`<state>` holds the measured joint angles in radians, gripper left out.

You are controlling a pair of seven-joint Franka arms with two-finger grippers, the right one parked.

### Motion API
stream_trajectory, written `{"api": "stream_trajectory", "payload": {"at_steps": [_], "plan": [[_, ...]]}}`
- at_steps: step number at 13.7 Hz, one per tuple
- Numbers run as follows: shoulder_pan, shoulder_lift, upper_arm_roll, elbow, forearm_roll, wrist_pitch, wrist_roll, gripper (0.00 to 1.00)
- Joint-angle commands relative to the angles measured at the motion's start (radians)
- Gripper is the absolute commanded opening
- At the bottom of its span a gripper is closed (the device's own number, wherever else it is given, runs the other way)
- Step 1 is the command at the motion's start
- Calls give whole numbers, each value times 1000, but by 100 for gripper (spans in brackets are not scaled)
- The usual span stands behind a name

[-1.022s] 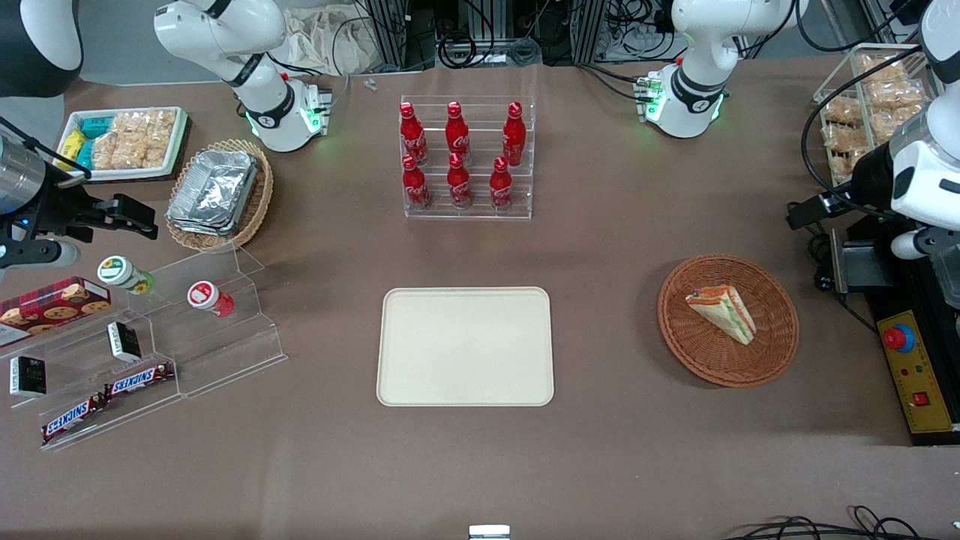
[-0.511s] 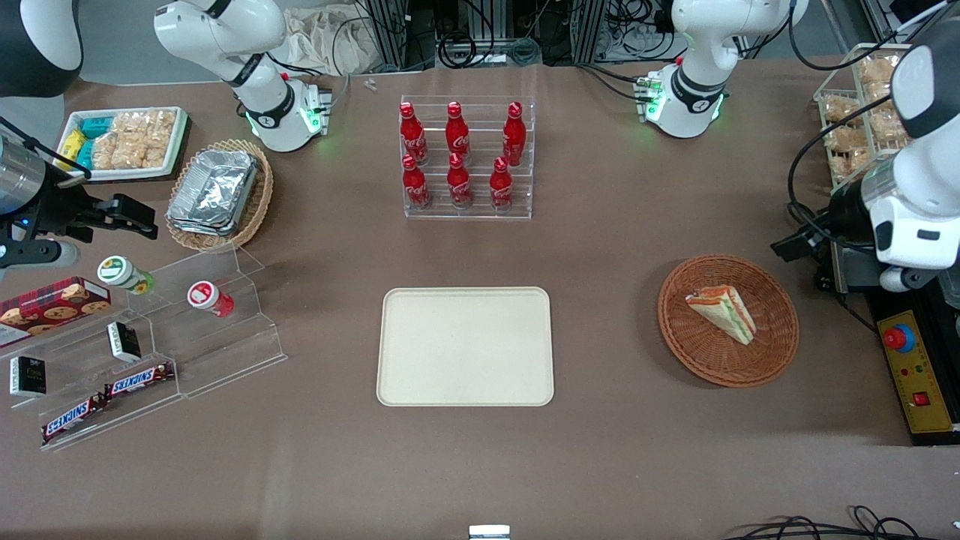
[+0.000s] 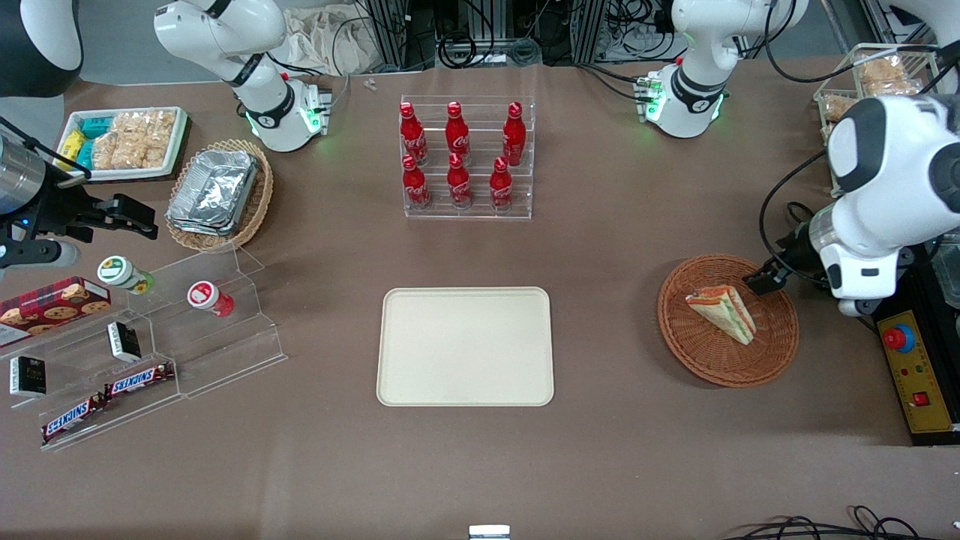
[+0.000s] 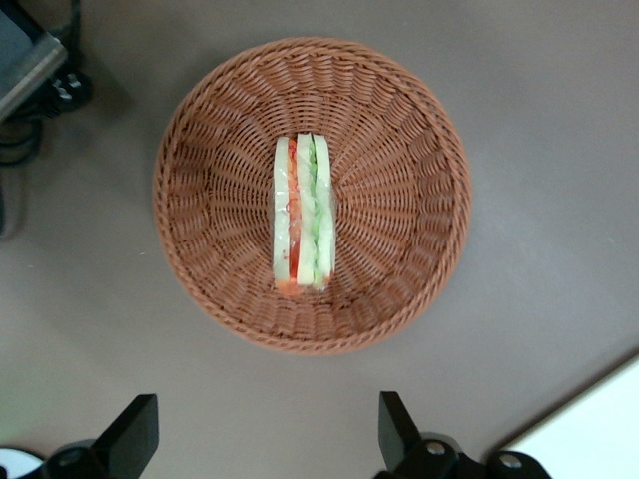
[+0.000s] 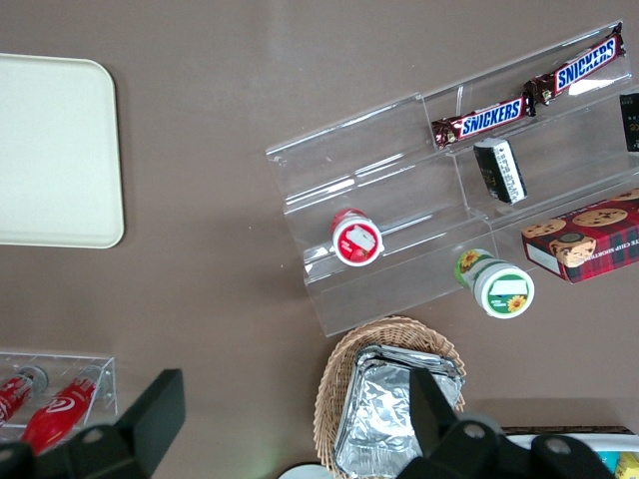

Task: Place sandwich from basket to tray
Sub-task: 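Lower the left gripper and close it on the wrapped sandwich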

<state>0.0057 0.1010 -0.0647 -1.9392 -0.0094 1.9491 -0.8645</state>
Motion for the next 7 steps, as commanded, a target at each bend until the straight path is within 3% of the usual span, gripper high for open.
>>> {"api": "stream_trajectory", "payload": {"at_steps": [1, 7], "plan": [[2, 52, 0, -32, 19, 69, -45, 99], [2, 121, 3, -147, 37, 295, -79, 100]]}}
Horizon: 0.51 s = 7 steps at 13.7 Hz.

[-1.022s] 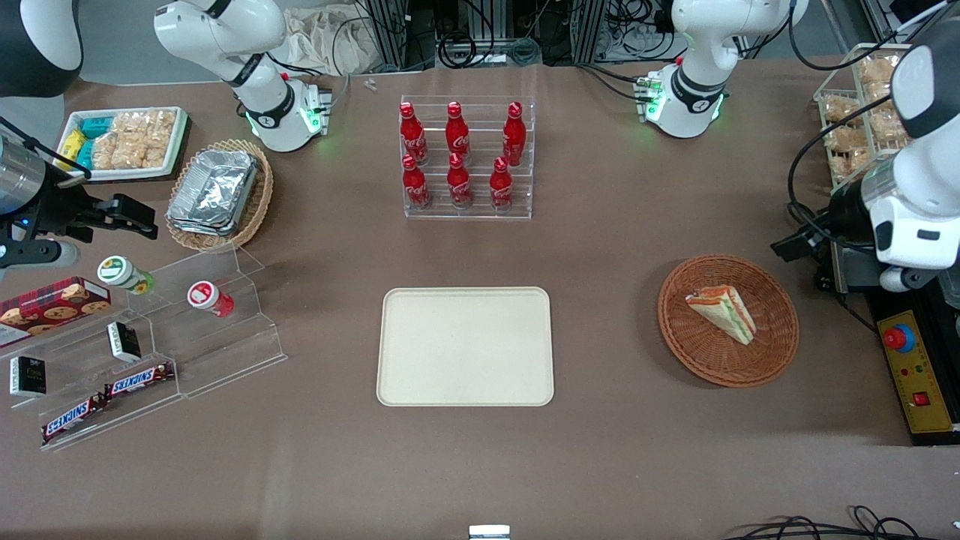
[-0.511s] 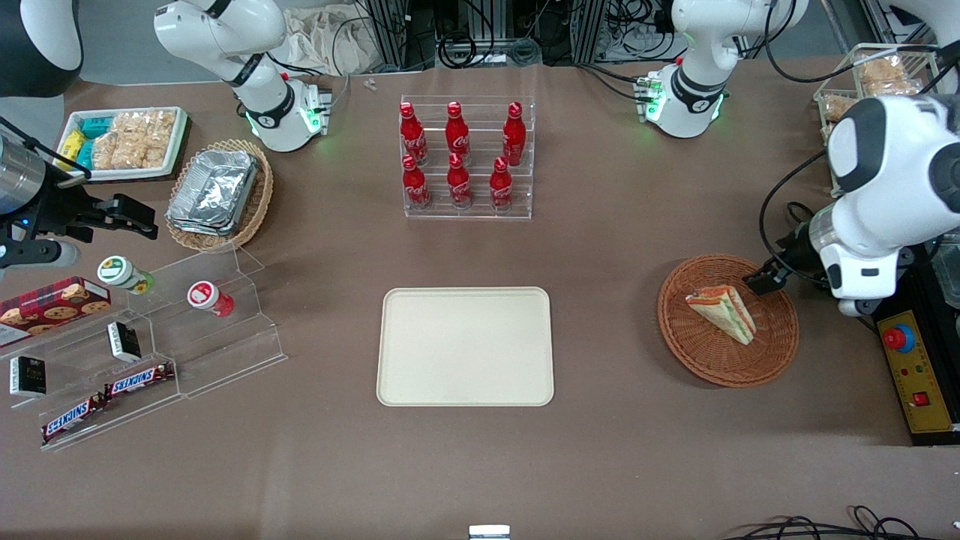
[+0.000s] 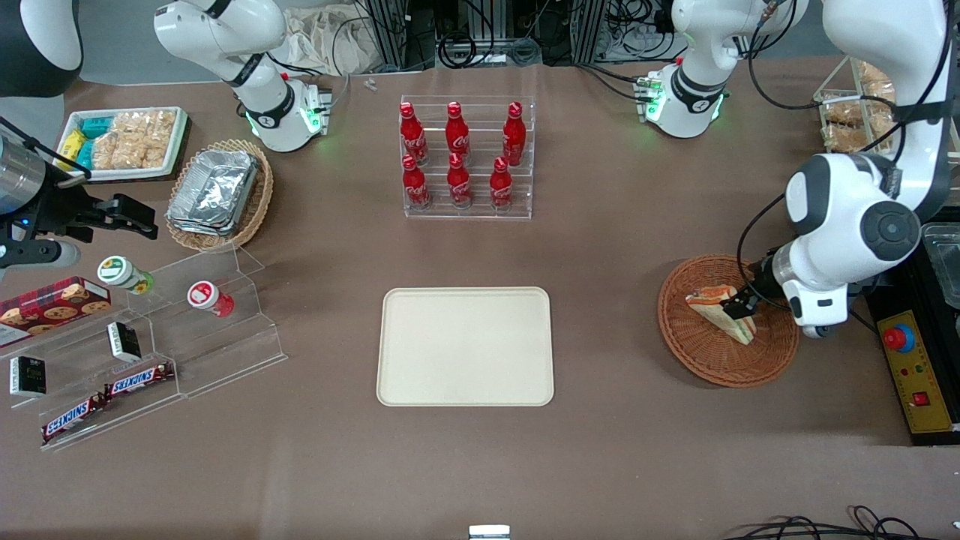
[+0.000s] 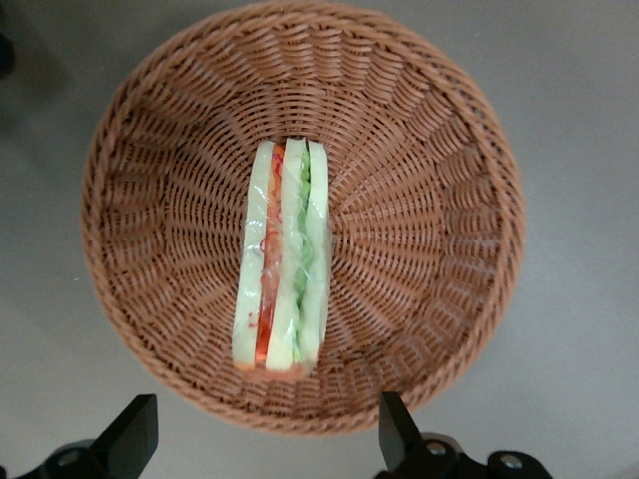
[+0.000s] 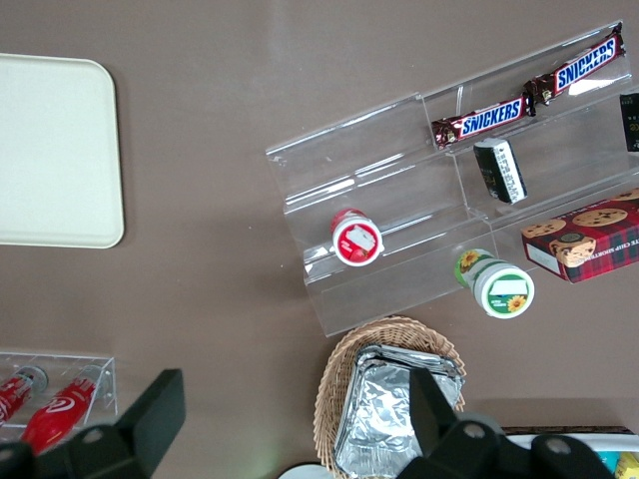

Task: Place sandwich from basket to tray
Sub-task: 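Lower the left gripper and close it on the wrapped sandwich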

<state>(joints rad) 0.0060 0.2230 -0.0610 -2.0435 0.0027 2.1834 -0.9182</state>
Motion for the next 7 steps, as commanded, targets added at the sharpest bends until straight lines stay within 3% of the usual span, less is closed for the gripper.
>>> {"api": "stream_trajectory", "payload": {"at_steps": [1, 7], "plan": [[3, 7, 1, -58, 26, 87, -25, 100], [3, 84, 20, -83, 28, 206, -25, 100]]}}
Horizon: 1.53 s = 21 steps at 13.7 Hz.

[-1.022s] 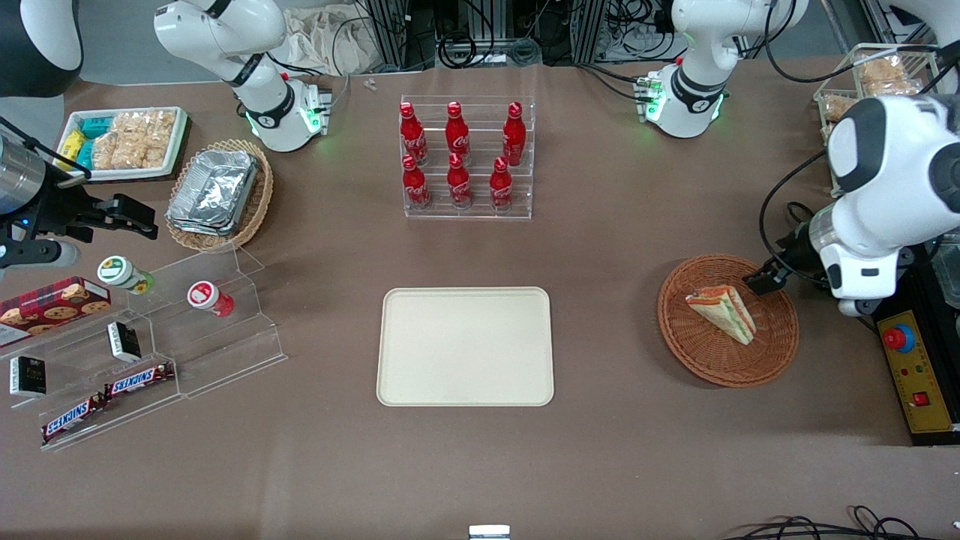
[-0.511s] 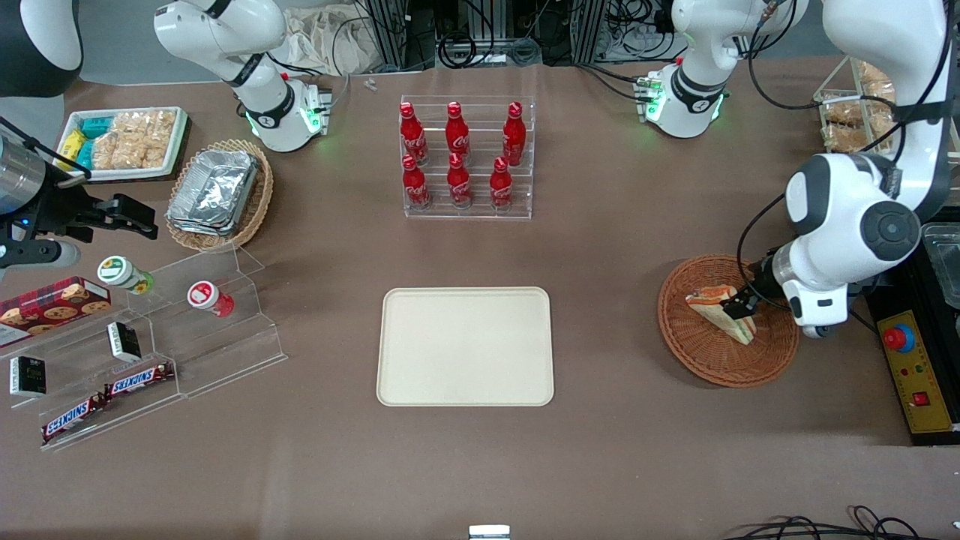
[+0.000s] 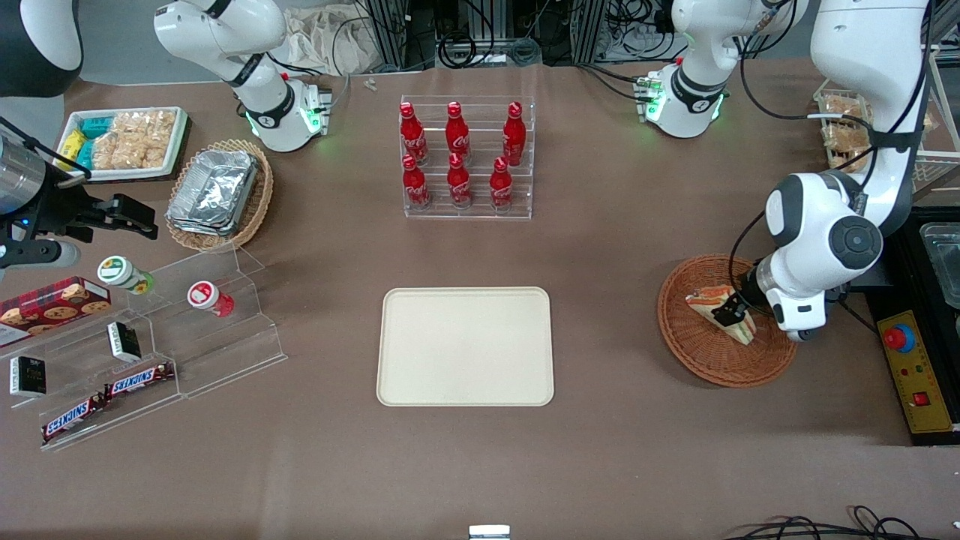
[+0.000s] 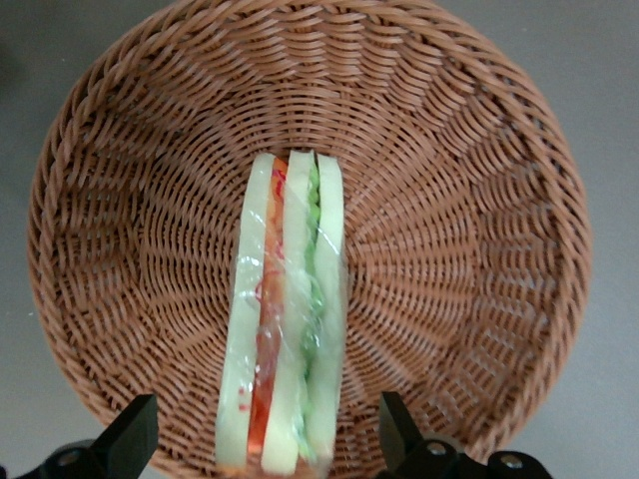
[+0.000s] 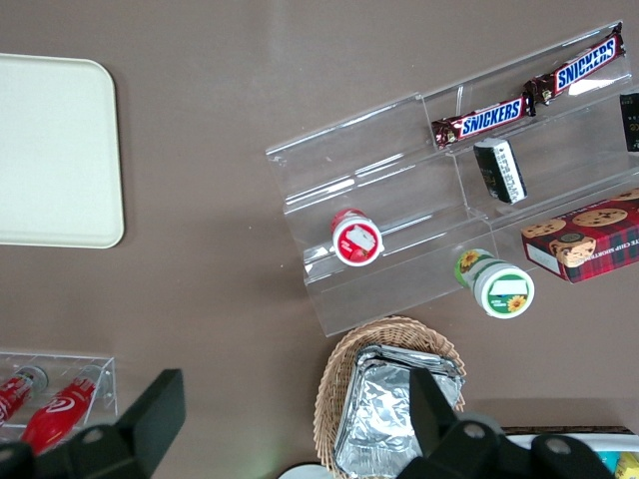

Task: Place sandwich from basket to tray
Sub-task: 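Lower the left gripper and close it on the wrapped sandwich, then lift the sandwich up out of the basket with the left gripper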

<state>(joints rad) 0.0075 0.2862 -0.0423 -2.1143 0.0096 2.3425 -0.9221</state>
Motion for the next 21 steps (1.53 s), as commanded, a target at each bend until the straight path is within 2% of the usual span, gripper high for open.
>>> {"api": "stream_trajectory", "payload": {"at_steps": [1, 5, 7, 8, 9, 11, 12, 13, 15, 18, 21], "plan": [[2, 34, 4, -13, 21, 61, -21, 100], [2, 74, 10, -12, 21, 109, -21, 99], [2, 82, 12, -13, 21, 123, -21, 84], [2, 85, 12, -12, 21, 123, -21, 72], [2, 85, 12, -12, 21, 123, -21, 55], [2, 77, 13, -12, 21, 123, -20, 13], [2, 68, 15, -12, 21, 117, -20, 3], [2, 50, 15, -10, 21, 109, -18, 0], [2, 1, 13, -3, 21, 48, -12, 0], [-3, -97, 9, 65, 16, -160, 9, 0], [-18, -142, -25, 198, 1, -386, 71, 0]]}}
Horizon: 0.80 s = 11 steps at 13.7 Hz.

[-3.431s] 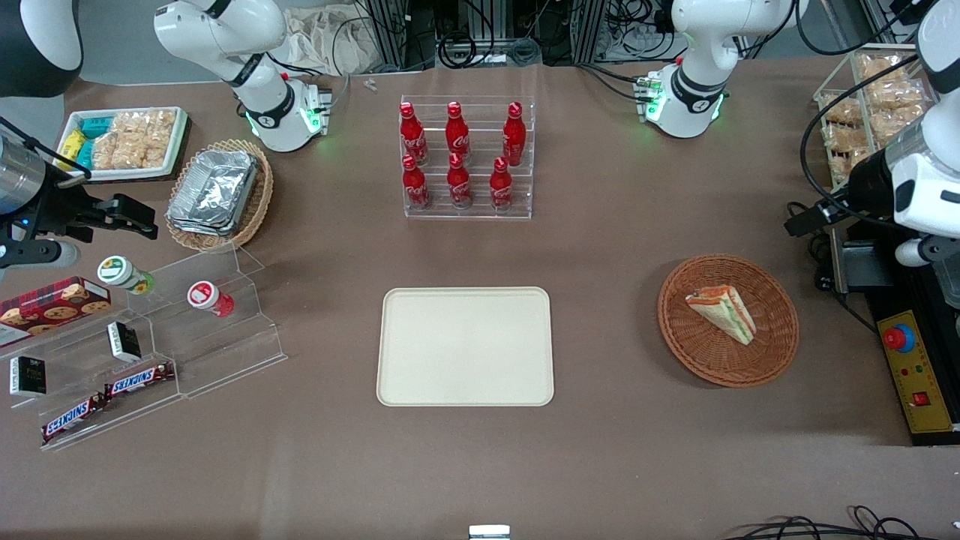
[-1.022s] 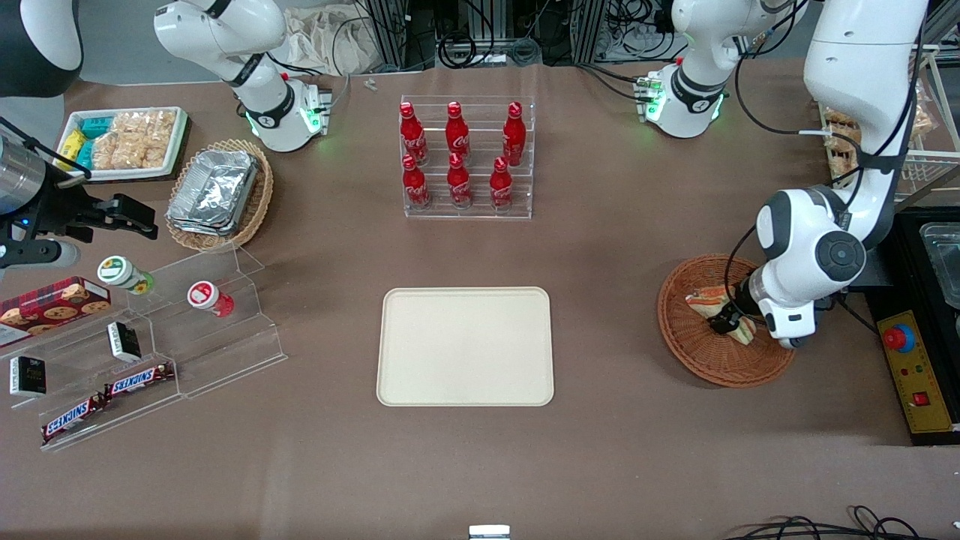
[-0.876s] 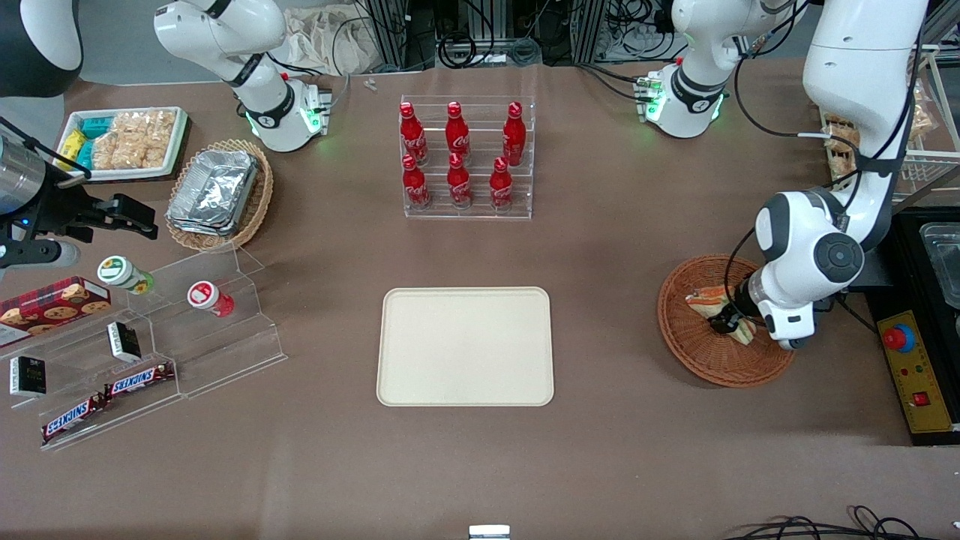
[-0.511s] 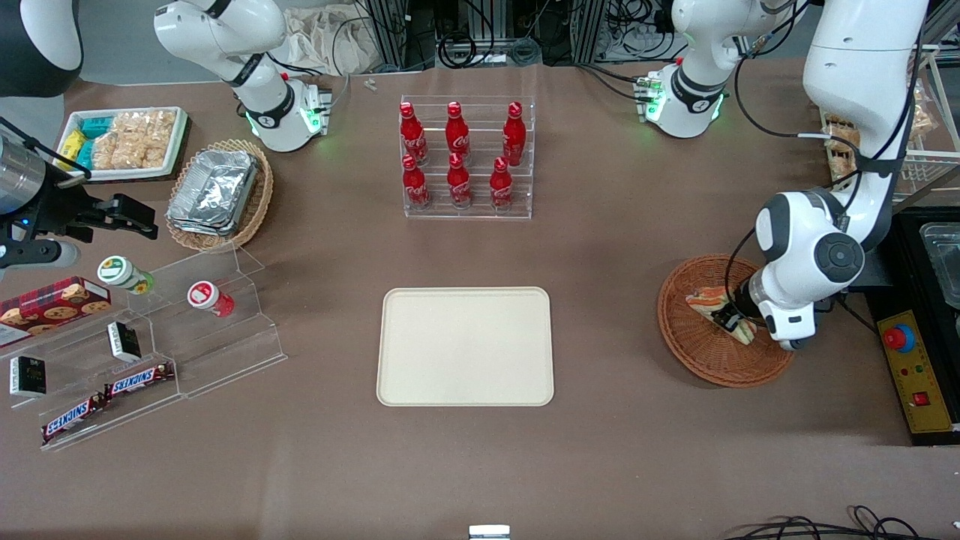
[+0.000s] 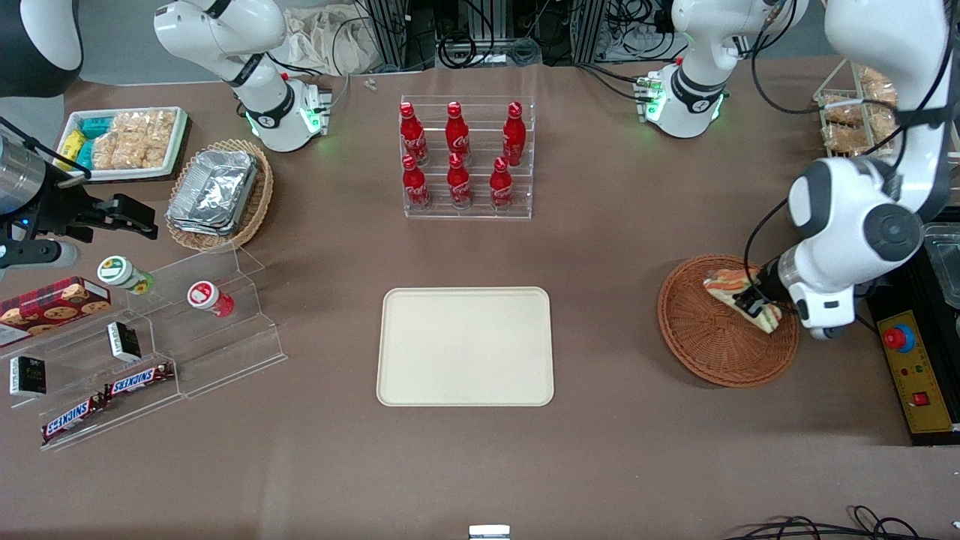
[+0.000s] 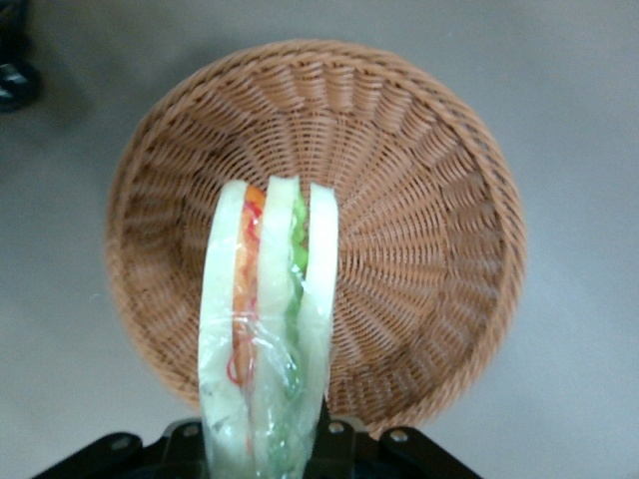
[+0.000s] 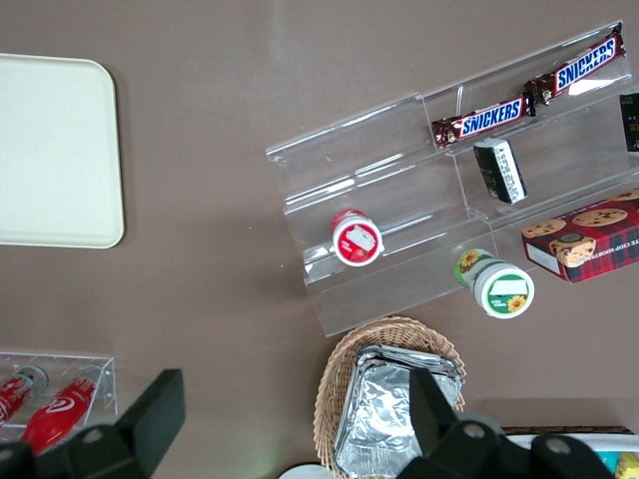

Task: Place sandwich from basket to tray
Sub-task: 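Lift the sandwich up out of the basket with the left gripper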

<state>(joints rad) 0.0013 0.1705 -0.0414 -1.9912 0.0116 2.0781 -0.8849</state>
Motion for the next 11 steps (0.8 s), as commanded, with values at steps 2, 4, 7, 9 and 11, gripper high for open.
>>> {"api": "stream_trajectory", "payload": {"at_steps": [2, 4, 7, 9, 11], "plan": [[-14, -14, -95, 176, -8, -244, 81, 0], [-14, -9, -150, 216, -44, -265, 142, 0], [-15, 9, -273, 247, -64, -239, 192, 0], [-24, 59, -348, 305, -45, -237, 182, 0], [-107, 121, -371, 363, 14, -230, 162, 0]]}}
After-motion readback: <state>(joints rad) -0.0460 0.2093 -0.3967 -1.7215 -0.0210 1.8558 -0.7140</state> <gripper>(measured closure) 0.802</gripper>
